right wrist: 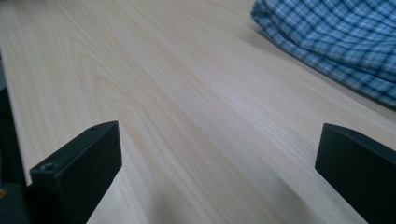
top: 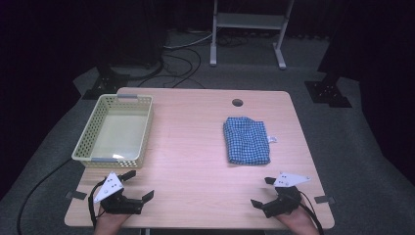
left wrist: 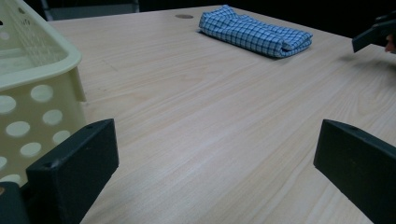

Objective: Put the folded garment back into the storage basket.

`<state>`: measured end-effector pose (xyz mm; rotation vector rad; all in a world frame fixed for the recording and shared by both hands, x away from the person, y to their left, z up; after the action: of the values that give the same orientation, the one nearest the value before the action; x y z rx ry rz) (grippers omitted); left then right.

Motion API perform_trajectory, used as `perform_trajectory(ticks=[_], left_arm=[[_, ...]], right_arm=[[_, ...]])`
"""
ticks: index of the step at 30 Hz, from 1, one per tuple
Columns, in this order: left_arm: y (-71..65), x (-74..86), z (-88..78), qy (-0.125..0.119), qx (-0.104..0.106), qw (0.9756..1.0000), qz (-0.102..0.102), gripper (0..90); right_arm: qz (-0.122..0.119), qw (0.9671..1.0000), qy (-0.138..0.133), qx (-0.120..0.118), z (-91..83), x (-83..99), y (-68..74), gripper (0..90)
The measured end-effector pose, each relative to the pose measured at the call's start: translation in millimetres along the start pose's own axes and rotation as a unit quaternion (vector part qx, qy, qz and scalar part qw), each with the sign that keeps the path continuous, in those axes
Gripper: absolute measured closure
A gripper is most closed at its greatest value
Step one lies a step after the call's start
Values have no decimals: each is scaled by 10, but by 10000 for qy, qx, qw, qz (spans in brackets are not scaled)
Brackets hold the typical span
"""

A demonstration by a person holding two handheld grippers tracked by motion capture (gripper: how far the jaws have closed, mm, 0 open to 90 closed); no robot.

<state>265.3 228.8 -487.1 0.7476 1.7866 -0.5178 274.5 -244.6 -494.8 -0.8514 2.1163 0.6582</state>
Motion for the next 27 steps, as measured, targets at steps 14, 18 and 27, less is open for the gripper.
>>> perform_trajectory(ticks=[14, 18, 27], left_arm=[[-2, -1, 2, -10, 2, 10000, 4, 0], [-4, 0, -1, -28, 19, 10000, 1, 0], [-5, 0, 0, -23, -1, 10000, 11, 0]], right_arm=[[-571, 9949, -817, -164, -295, -626, 263, 4], [-677, 9917, -1087, -107, -393, -815, 302, 4], [-522, 9838, -1688, 309, -582, -1104, 144, 4]])
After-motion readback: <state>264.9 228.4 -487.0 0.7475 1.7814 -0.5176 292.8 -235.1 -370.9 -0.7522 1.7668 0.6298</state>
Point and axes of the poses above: each handheld gripper's, and its own axes: z roughly forward along the jaws, x roughly out of its underside, y roughly to its left, the point moved 3 cm from there along z, roughly forward along the jaws, and after that the axes turned 4 degrees about z, right-handed, at the moved point
